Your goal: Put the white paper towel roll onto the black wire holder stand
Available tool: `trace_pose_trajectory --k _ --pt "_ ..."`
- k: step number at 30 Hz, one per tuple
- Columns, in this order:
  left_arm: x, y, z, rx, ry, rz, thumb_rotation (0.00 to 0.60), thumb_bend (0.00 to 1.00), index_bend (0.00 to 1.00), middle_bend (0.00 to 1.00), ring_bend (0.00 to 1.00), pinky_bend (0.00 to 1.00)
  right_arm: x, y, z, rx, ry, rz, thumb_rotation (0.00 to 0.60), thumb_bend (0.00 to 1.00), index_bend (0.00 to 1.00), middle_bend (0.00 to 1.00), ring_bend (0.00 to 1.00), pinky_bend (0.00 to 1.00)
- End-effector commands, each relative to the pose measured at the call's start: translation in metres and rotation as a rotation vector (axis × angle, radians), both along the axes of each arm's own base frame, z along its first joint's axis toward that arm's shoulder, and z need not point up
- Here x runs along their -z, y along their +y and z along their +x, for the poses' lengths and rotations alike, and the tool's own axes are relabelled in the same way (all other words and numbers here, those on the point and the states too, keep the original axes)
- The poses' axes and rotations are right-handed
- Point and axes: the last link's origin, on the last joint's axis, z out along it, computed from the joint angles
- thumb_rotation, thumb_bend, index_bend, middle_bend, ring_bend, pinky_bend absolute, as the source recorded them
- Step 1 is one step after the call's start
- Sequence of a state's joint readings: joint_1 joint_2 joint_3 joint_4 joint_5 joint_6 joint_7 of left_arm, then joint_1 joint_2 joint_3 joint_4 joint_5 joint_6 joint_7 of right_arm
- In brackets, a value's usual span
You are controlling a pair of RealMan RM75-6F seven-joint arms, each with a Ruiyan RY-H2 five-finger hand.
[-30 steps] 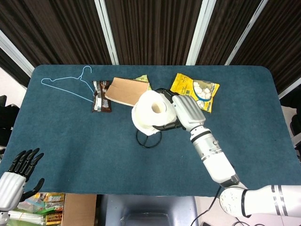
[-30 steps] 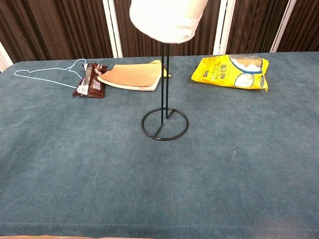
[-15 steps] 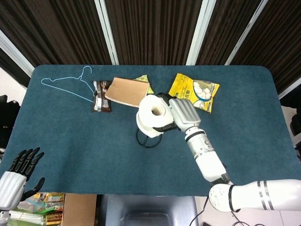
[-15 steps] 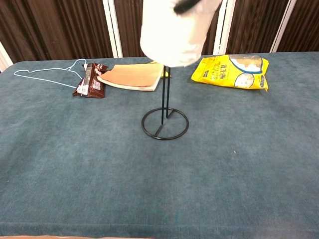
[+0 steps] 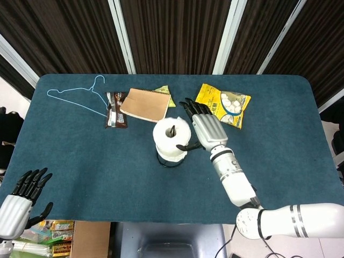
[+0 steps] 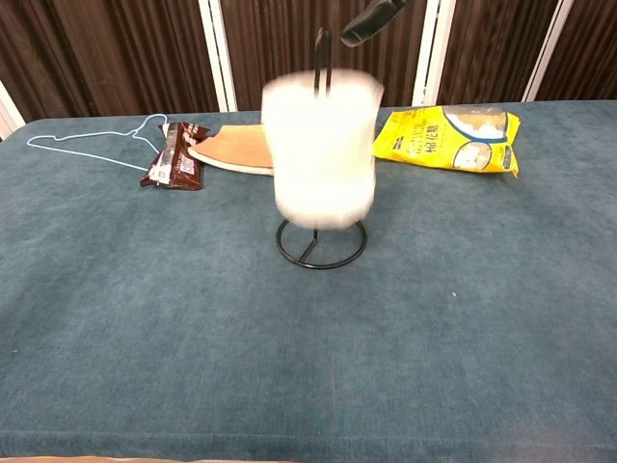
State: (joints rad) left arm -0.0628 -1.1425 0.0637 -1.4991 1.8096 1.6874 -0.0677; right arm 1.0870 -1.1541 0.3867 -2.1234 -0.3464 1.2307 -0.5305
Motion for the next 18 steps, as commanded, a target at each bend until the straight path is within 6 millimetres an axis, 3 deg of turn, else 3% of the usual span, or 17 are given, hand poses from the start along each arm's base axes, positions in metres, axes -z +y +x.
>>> trace_pose_trajectory --k 1,5,8,11,18 --pt "0.001 0.000 0.001 0.000 0.001 -0.001 0.600 0.41 0.00 0.01 0.00 0.09 -0.004 0.002 -0.003 -0.002 0.003 -0.003 0.600 0.22 0.00 0.01 0.00 0.12" --pt "-0.006 -0.003 -0.008 -0.008 0.003 0.000 0.600 0.41 0.00 0.01 0.00 0.09 -0.013 0.011 -0.011 -0.025 0.023 -0.015 0.600 0.22 0.00 0.00 0.00 0.11" --pt "-0.008 -0.004 -0.009 0.001 -0.005 0.004 0.600 0.41 0.00 0.01 0.00 0.09 -0.024 0.030 -0.027 -0.062 0.036 -0.035 0.600 0.22 0.00 0.00 0.00 0.11" --pt "-0.011 -0.005 -0.009 0.009 -0.012 0.013 0.600 0.41 0.00 0.01 0.00 0.09 -0.031 0.061 -0.059 -0.082 0.055 -0.058 0.600 0.22 0.00 0.00 0.00 0.08" --pt "-0.006 -0.003 -0.008 0.027 -0.013 0.017 0.600 0.41 0.00 0.00 0.00 0.09 -0.031 0.144 -0.175 -0.071 0.288 -0.092 0.600 0.22 0.00 0.00 0.00 0.00"
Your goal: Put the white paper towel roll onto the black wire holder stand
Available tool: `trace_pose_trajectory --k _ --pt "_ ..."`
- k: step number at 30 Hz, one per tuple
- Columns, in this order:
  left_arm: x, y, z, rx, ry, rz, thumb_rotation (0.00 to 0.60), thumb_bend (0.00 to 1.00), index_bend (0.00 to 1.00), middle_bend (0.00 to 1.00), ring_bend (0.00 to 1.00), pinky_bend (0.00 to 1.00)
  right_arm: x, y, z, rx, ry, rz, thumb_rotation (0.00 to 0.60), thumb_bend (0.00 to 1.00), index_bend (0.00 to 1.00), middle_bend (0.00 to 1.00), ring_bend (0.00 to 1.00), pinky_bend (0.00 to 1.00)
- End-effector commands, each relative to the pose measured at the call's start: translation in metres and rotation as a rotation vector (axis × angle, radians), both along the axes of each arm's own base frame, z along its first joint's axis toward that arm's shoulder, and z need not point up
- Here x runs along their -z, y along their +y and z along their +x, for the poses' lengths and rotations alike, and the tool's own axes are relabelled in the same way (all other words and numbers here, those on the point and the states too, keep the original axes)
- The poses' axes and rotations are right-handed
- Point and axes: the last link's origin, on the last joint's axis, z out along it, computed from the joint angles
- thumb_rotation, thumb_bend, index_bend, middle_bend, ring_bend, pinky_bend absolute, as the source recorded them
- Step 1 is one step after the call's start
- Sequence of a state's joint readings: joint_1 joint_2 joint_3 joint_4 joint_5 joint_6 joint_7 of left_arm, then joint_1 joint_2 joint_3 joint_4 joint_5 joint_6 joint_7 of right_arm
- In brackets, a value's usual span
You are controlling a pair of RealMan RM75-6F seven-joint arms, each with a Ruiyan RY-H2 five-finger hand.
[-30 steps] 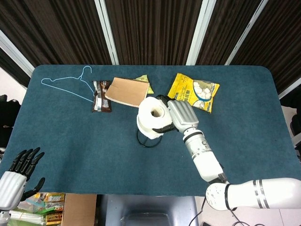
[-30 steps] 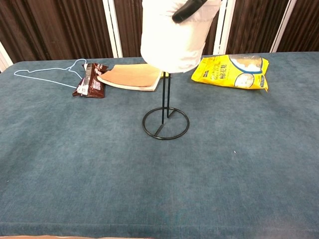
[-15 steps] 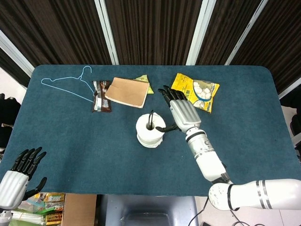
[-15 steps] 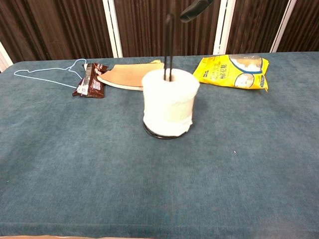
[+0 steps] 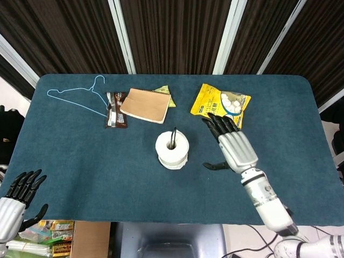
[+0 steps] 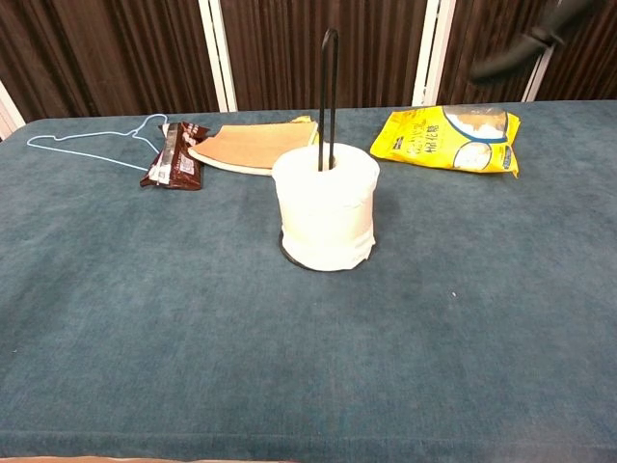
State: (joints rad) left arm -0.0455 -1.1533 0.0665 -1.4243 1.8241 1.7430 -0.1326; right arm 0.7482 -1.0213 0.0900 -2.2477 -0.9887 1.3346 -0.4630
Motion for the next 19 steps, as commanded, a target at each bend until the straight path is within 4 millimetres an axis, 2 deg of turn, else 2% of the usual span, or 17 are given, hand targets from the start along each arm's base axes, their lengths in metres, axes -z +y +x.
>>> trace_pose_trajectory --k 1,6,9,15,19 --pt "0.001 0.004 0.002 0.008 0.005 -0.001 0.600 0.41 0.00 0.00 0.00 0.09 -0.004 0.085 -0.102 0.068 0.134 -0.035 0.600 0.22 0.00 0.00 0.00 0.00" --pt "0.004 0.005 0.005 0.018 0.027 0.002 0.600 0.43 0.00 0.00 0.00 0.09 0.011 0.129 -0.162 0.123 0.147 -0.133 0.600 0.22 0.00 0.00 0.00 0.00" --pt "0.003 0.001 0.005 0.020 0.034 0.003 0.600 0.43 0.00 0.00 0.00 0.09 0.018 0.145 -0.184 0.155 0.169 -0.175 0.600 0.22 0.00 0.00 0.00 0.00" --pt "0.009 -0.001 0.004 0.032 0.050 -0.008 0.600 0.43 0.00 0.00 0.00 0.08 0.012 0.155 -0.182 0.096 0.143 -0.225 0.600 0.22 0.00 0.00 0.00 0.00" --pt "0.012 -0.002 0.004 0.031 0.062 -0.018 0.600 0.43 0.00 0.00 0.00 0.08 0.011 0.154 -0.184 0.111 0.136 -0.224 0.600 0.22 0.00 0.00 0.00 0.00"
